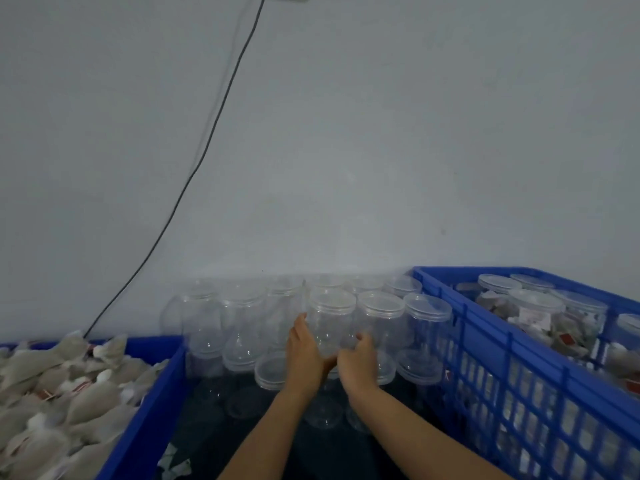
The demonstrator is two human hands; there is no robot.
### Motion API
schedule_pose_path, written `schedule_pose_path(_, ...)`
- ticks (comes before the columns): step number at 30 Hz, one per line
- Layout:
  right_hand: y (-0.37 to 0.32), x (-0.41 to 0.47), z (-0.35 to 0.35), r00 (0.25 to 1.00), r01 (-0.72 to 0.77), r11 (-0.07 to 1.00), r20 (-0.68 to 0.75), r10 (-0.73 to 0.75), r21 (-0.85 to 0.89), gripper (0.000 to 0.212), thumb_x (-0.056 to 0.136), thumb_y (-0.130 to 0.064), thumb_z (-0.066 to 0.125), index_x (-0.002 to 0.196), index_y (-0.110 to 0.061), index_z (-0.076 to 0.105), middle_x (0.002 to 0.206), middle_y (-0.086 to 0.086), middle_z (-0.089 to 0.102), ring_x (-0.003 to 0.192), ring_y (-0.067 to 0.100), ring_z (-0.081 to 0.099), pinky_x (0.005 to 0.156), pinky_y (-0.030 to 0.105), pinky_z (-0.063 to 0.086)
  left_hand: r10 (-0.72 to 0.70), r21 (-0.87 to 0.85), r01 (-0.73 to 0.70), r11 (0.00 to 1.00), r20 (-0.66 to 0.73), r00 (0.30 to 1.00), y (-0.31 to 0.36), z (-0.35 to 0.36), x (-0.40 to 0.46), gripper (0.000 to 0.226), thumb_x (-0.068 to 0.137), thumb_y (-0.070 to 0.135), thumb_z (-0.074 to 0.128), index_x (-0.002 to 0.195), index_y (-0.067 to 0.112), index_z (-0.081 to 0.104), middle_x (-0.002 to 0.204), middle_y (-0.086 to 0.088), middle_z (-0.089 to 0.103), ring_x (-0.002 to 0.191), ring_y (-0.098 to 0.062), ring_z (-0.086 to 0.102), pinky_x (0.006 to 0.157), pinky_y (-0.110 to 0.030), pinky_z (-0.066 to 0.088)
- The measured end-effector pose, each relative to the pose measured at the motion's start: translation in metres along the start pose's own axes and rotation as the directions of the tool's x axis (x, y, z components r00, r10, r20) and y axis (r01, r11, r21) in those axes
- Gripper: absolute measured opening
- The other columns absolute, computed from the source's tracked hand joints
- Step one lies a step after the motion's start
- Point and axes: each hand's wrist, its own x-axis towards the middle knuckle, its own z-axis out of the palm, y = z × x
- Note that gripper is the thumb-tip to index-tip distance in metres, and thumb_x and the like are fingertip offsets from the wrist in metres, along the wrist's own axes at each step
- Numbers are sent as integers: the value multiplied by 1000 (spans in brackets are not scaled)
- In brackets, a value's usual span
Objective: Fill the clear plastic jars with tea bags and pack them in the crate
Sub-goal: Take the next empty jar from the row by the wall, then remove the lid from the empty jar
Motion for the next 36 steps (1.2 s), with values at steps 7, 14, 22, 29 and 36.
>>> schedule_pose_path(7, 3, 0, 7, 1000, 25, 999, 19, -25, 44, 46, 95, 1, 45, 140, -6, 39, 133, 13, 53, 118, 27, 54, 101, 40, 47, -10, 19, 11, 1000, -41, 999, -3, 11, 12, 67, 92, 16, 59, 146, 16, 20, 144, -10, 37, 119, -23, 46, 99, -33, 43)
schedule_pose_path(14, -13, -15, -15, 983, 45, 990, 171, -67, 130, 44, 93, 4, 43, 132, -15, 43, 105, 1, 55, 90, 10, 54, 65, 15, 44, 18, -3, -18, 1000, -113, 993, 4, -8, -3, 101, 62, 29, 89, 138, 11, 26, 135, -7, 20, 111, -16, 39, 92, -21, 41)
schedule_pose_path(22, -35, -69, -38, 901, 267, 913, 257, -350, 307, 24, 99, -30, 48, 122, -25, 45, 122, -1, 52, 107, 10, 53, 94, 29, 46, 71, -108, -82, 991, -102, 992, 1, -52, -78, 93, 52, 35, 93, 120, 32, 29, 124, 7, 45, 108, -9, 53, 86, -25, 55)
schedule_pose_path(29, -2, -125, -32, 899, 256, 951, 318, -301, 175, 75, 72, -38, 81, 128, -25, 33, 119, -5, 46, 105, 10, 53, 87, 26, 51, 151, 258, -115, 959, -125, 981, -33, -67, -172, 105, 52, 53, 83, 137, 24, 29, 131, 7, 40, 118, -9, 40, 102, -24, 39)
schedule_pose_path(36, 42, -153, -27, 935, 177, 970, 278, -219, 168, 48, 70, -34, 82, 107, -23, 54, 109, 1, 57, 98, 13, 60, 81, 32, 56, 39, 209, -46, 977, 37, 999, -49, -90, -208, 96, 41, 54, 82, 123, 31, 38, 112, 17, 51, 102, -6, 54, 85, -28, 53)
